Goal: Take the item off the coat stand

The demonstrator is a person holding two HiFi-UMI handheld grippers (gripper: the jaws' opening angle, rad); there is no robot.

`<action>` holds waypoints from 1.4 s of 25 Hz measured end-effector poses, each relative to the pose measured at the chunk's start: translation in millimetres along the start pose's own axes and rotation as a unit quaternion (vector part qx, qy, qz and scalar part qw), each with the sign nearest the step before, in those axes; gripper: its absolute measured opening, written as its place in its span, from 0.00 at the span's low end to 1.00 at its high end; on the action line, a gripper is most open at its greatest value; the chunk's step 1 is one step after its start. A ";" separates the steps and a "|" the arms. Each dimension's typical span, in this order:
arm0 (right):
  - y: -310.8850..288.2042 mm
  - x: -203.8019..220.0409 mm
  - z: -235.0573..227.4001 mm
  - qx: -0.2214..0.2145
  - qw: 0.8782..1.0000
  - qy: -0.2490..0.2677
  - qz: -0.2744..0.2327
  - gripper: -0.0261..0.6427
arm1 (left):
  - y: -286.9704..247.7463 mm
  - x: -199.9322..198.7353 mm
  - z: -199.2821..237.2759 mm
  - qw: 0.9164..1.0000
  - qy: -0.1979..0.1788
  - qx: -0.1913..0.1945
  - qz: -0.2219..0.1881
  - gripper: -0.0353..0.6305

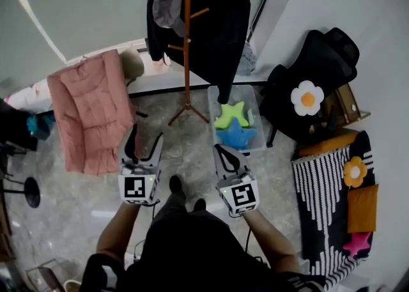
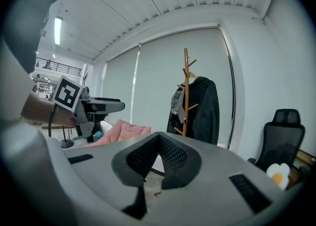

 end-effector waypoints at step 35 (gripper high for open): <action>-285.7 -28.1 -138.4 -0.071 0.994 0.045 -0.065 0.07 | -371.0 77.2 134.3 0.998 -0.039 0.035 -0.027 0.51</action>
Point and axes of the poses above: the fingertips, and each gripper's own axes: y backward along the fingers, z to its left, x out of its underside, the point moved 4 cm from there along y, backward along the fingers, and after that the axes turned 15 degrees about -z, right-handed, at the moved point
